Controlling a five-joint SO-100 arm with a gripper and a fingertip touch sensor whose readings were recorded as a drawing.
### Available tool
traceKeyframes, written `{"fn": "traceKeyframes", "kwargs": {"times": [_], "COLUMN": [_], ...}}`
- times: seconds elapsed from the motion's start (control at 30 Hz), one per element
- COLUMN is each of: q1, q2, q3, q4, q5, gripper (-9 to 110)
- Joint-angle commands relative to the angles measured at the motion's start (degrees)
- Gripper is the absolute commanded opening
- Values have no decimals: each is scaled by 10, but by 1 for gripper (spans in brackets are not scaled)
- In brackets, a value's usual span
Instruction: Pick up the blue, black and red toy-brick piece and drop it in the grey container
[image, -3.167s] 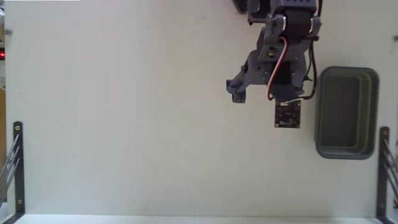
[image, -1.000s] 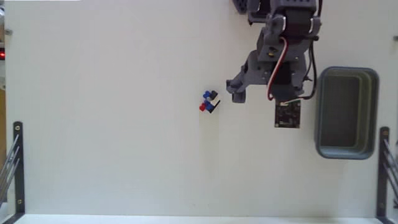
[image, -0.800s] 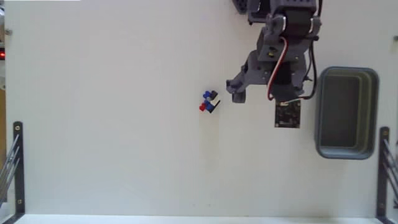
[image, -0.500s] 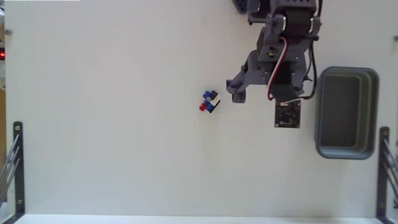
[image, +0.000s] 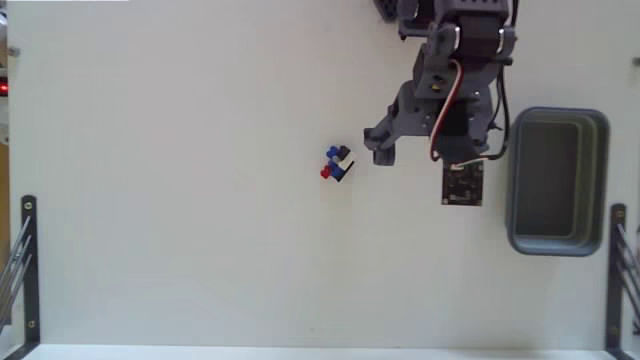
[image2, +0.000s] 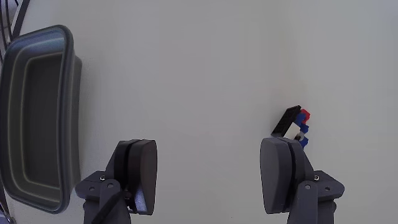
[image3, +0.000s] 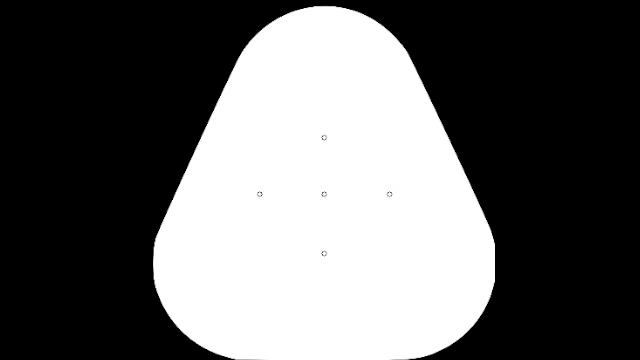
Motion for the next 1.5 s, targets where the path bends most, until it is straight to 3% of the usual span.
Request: {"fn": "traceKeyframes", "kwargs": {"times": [0.0, 1.47], "q1": [3, 3], "q2": [19, 19], "q3": [3, 3], "q4": [1, 1], "q5": [2, 2], "gripper": [110, 110]}}
